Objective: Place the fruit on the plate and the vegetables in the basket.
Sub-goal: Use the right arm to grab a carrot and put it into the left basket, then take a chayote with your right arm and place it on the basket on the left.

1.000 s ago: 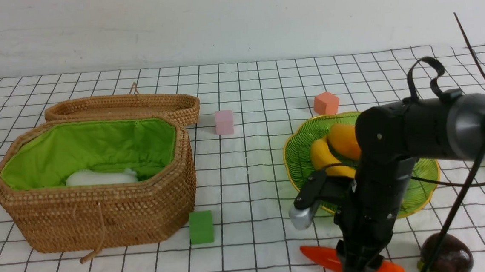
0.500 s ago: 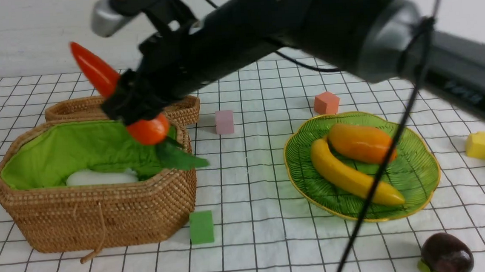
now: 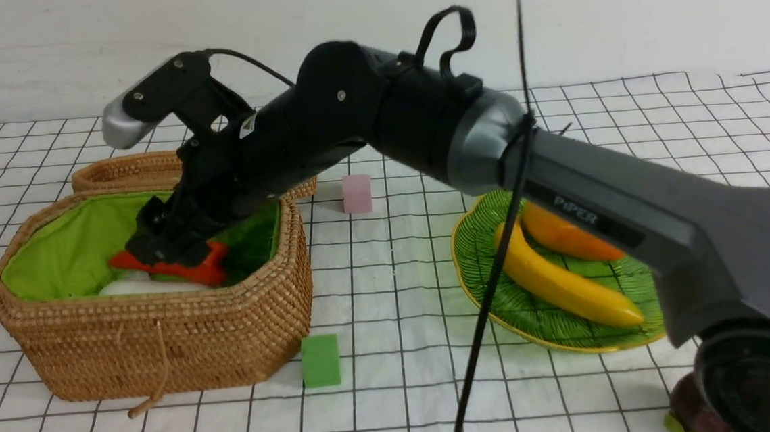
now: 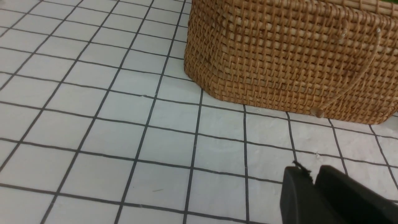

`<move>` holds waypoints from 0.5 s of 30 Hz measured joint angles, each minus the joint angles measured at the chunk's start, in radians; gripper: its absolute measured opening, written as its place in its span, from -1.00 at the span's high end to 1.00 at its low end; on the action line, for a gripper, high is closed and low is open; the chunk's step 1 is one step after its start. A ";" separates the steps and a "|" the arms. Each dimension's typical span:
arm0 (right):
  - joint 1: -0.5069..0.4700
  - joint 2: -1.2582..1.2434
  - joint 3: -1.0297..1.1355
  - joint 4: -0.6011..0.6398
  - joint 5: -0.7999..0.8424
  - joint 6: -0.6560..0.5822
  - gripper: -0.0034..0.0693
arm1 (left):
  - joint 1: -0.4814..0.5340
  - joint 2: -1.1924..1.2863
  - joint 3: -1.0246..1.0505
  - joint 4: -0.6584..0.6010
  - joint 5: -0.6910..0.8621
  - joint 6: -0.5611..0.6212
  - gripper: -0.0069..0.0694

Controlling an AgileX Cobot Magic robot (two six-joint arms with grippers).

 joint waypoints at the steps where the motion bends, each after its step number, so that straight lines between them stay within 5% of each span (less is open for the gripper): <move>1: -0.015 -0.036 0.000 -0.010 0.072 0.012 -0.94 | 0.000 0.000 0.000 0.000 0.000 0.000 0.61; 6: -0.128 -0.204 0.061 -0.059 0.252 0.073 -0.85 | 0.000 0.000 0.000 0.000 0.000 0.000 0.59; 15: -0.690 -0.642 0.691 -0.380 0.195 0.358 -0.73 | 0.000 0.000 0.000 0.000 0.000 0.000 0.57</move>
